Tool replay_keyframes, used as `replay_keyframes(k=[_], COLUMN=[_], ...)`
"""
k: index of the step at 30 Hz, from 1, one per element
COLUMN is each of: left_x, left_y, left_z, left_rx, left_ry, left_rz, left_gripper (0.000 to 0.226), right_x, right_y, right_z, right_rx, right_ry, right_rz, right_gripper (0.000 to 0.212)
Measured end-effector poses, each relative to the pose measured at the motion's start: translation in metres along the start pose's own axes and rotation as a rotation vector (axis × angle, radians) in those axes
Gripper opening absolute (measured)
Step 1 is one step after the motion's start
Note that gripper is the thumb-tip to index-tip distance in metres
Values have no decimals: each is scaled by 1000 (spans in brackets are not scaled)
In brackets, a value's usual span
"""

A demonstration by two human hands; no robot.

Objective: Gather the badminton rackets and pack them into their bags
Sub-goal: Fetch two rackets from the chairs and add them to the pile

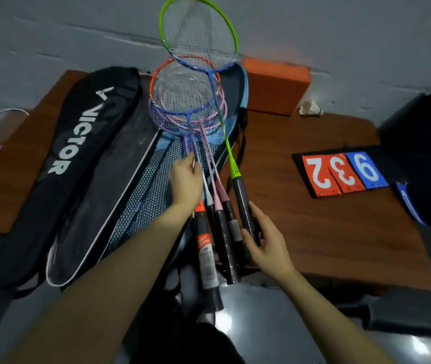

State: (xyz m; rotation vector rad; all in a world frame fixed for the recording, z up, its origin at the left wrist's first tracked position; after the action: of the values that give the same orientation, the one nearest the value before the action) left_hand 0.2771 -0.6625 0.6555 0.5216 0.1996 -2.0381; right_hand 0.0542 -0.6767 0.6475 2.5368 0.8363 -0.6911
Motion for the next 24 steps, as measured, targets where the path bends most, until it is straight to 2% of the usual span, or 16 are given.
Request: replay_keyframes(k=[4,8,10,14,17,19,22,24], left_x=[26,29,26,23,25,26,26,22], left_y=[17,12,8,7,4,-2,-14,-21], left_z=[-1,-23,-33,-44,-51,-51,-45,-36], left_rx=[-2,18,29,148,180,204,198,183], left_ry=[84,129,216,340,325,298,215,164], left_rz=[-268,-575,-635,-584,-551,-540,-485,-408], left_gripper=[44,64,72,72,67,61,57,63], right_x=[3,11,17,26,18,11,6,7], right_y=[2,14,20,21,16,10,1,-1], right_z=[10,14,14,10,3,0,2,6], right_rx=[136,328,346,295,233,208,294,367], right_ry=[36,73,57,5,-21,-10,-13,-9], right_rz=[14,88,76,102,134,85,17,-22], right_gripper=[58,68,69,63,58,56,47,42])
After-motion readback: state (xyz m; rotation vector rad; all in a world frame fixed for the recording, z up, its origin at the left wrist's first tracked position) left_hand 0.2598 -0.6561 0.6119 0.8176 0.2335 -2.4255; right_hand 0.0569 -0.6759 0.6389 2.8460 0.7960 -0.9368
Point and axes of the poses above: each hand's wrist, its own y-axis towards the middle knuckle, its own x-axis out of the palm, z = x × y, the point moved 1 cm from there along y, towards the middle knuckle, and after that the axes turned 4 degrees about z, right-handed, at the moved point
